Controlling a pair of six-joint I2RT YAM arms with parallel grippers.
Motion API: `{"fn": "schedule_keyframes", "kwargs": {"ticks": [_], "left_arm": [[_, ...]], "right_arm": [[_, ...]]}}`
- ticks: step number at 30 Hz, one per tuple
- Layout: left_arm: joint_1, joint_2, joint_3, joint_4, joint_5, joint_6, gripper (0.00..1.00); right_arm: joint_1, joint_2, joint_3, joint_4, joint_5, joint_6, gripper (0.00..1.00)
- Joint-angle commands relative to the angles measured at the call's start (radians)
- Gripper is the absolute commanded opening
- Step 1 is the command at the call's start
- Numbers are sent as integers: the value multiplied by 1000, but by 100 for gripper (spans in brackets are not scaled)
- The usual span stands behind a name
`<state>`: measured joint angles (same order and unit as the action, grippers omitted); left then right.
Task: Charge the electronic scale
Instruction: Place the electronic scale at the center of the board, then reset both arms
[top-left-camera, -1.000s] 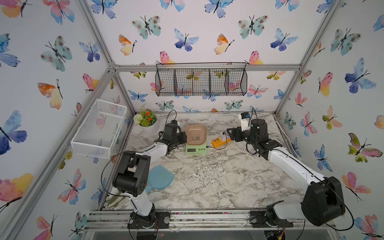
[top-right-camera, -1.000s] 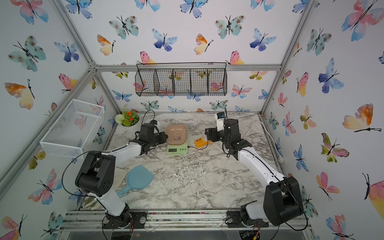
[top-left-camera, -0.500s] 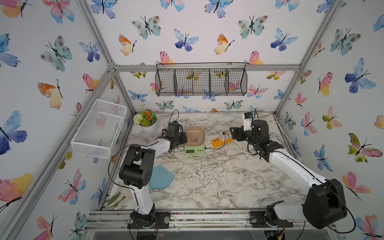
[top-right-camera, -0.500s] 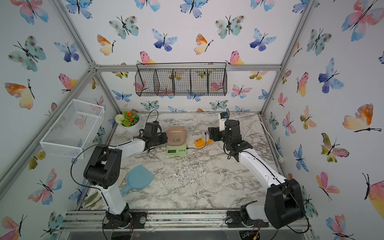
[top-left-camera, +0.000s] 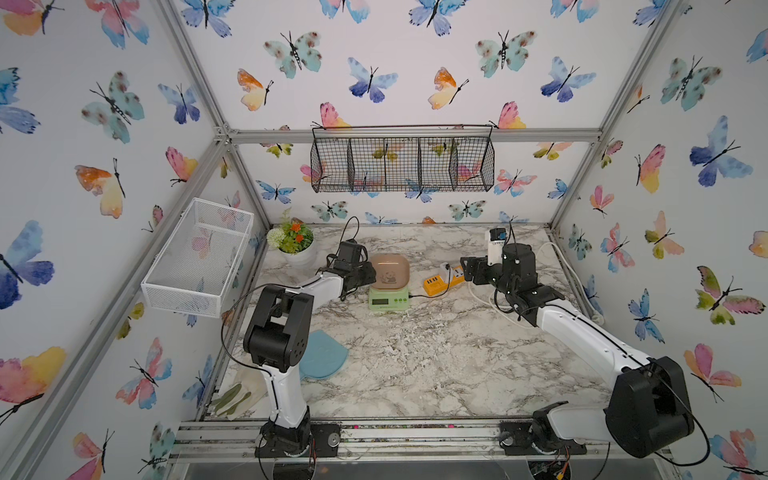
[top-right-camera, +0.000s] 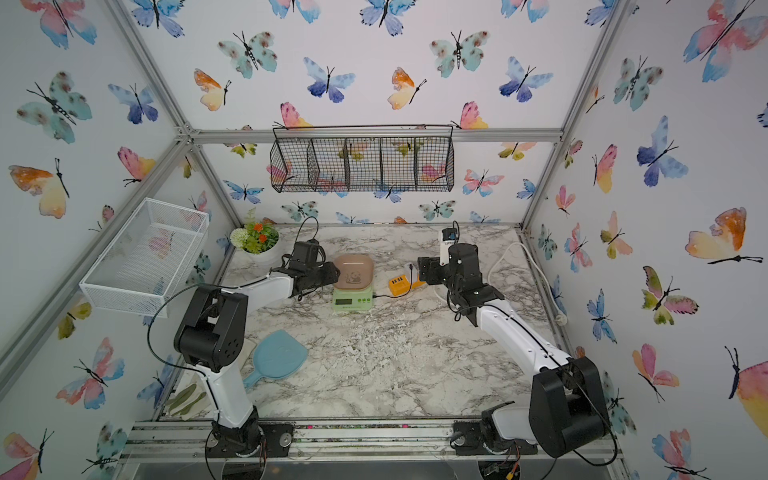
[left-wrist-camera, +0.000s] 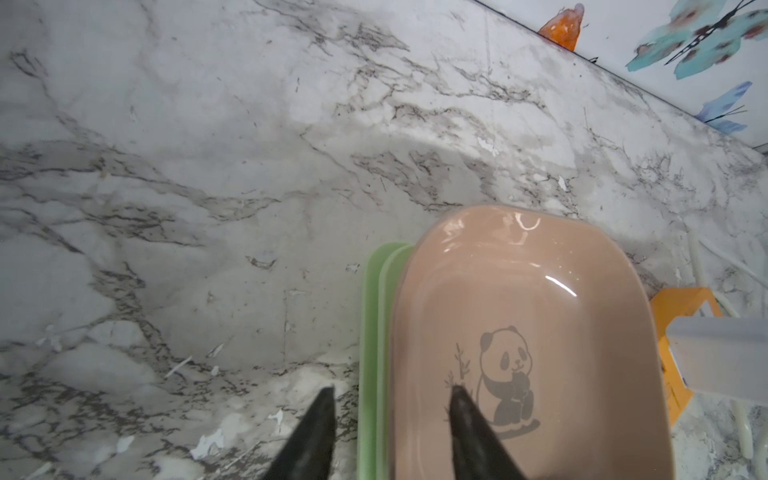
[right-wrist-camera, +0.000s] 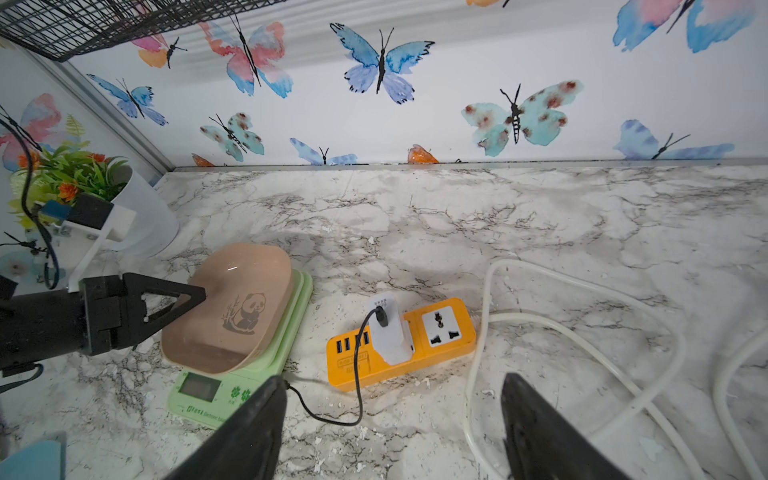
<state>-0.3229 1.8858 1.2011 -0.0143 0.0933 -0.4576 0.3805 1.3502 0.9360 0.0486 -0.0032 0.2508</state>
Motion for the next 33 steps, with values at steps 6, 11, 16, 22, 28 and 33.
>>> {"fn": "schedule_keyframes", "kwargs": {"ticks": [6, 11, 16, 22, 28, 33], "left_arm": [[13, -195, -85, 70, -173, 125, 75], [25, -352, -287, 269, -444, 187, 87], [57, -488, -526, 519, -604, 274, 93], [106, -552, -801, 881, -721, 375, 95], [115, -597, -890, 990, -775, 456, 97], [142, -660, -929, 944, -735, 434, 99]], "right_arm": [[-9, -10, -92, 116, 221, 10, 99], [-34, 18, -162, 239, 341, -1, 99], [-88, 75, -251, 420, 456, -42, 99], [-179, 106, -354, 610, 525, -53, 99], [-222, 113, -426, 694, 557, -85, 99], [-226, 108, -464, 681, 554, -109, 99]]}}
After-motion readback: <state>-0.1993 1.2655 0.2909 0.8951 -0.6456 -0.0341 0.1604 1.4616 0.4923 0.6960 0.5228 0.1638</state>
